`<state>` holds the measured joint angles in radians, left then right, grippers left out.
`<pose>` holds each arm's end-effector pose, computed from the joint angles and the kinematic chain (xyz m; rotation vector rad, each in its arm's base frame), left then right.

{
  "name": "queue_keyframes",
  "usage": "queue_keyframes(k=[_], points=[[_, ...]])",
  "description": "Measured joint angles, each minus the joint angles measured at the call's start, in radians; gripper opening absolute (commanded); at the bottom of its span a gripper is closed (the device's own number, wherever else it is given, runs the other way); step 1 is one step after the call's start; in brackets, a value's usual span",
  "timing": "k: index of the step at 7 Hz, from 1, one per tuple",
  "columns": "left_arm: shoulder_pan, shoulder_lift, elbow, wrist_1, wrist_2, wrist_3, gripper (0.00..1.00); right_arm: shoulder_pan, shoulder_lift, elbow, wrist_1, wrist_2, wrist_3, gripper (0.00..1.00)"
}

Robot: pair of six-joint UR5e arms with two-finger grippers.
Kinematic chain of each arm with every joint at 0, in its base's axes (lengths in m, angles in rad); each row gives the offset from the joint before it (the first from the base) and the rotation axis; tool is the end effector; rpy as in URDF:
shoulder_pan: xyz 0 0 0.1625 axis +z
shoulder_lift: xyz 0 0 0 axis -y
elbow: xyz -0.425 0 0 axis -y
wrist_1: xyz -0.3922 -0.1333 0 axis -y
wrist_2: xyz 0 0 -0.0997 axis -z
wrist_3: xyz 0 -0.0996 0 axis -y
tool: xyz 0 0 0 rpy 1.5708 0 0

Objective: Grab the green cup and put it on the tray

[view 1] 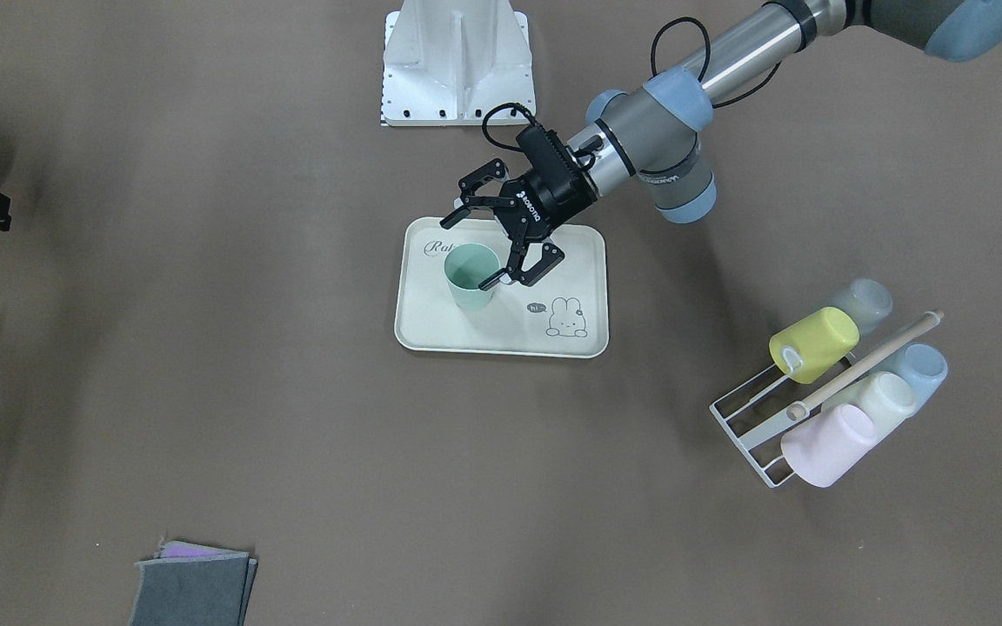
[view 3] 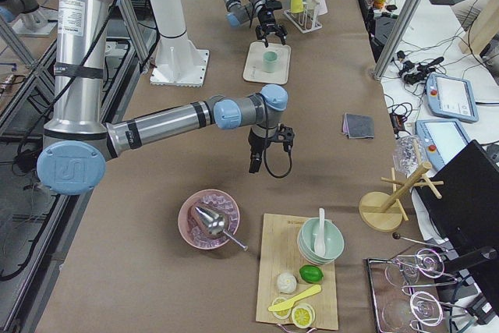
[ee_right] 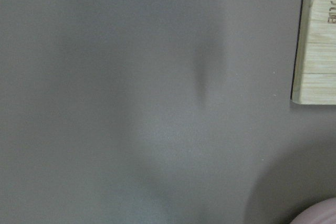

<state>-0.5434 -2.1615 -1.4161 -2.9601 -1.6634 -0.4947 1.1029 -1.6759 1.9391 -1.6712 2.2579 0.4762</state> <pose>0.5034 -0.4491 0.2284 1.2921 1.3220 0.4585 -0.1381 -0.4288 0.5429 -0.1725 -0.6817 -0.0480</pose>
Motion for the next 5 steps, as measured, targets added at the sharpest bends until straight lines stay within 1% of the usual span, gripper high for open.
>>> queue_keyframes(k=[1,2,4,5], points=[[-0.052,-0.005,-0.010,0.075,-0.017,0.009,0.98,0.003,0.002,-0.007,0.000,0.000,0.004,1.00],[-0.135,-0.018,-0.015,0.194,-0.065,0.034,0.98,0.012,0.003,-0.012,-0.001,0.002,0.005,1.00],[-0.340,-0.075,-0.018,0.492,-0.226,0.070,0.98,0.036,0.000,-0.018,-0.001,0.024,0.005,1.00],[-0.425,-0.095,-0.018,0.622,-0.271,0.074,0.98,0.061,-0.001,-0.028,-0.001,0.053,0.004,1.00]])
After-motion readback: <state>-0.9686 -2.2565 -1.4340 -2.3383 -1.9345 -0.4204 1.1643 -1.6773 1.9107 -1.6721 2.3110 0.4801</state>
